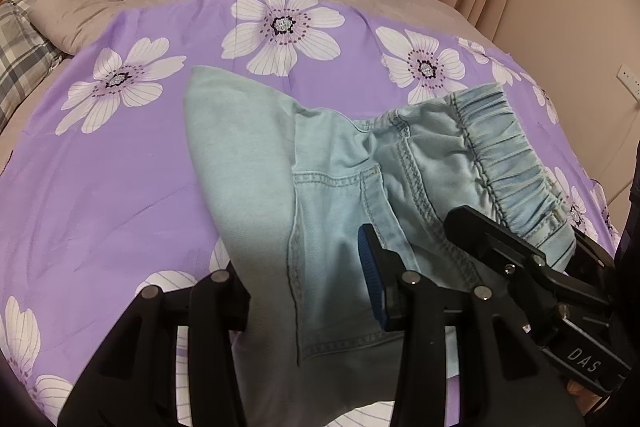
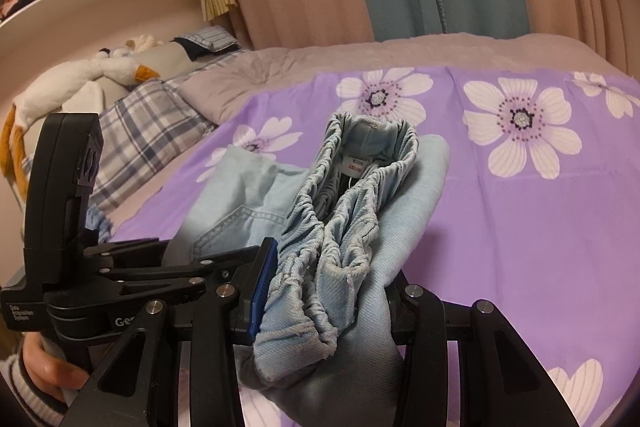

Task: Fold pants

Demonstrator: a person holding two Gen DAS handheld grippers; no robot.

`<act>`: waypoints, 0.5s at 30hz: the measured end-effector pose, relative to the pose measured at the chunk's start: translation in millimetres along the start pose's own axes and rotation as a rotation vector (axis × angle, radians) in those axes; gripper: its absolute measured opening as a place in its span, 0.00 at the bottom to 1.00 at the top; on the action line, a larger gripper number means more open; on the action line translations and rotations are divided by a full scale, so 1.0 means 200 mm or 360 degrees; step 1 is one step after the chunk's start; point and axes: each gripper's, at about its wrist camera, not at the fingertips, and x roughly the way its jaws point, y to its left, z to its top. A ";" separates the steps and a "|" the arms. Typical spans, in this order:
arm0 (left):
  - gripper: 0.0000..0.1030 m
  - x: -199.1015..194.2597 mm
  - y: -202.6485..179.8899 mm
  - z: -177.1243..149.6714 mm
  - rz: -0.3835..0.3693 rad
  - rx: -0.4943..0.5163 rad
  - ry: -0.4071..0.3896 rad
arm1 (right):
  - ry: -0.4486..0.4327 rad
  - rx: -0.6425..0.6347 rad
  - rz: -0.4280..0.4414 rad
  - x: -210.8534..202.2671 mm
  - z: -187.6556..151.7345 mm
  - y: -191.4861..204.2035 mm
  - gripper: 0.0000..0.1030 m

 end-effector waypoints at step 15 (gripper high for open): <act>0.40 0.14 0.05 0.03 0.0027 -0.0015 0.0046 | 0.0040 0.0046 -0.0003 0.10 -0.02 -0.02 0.42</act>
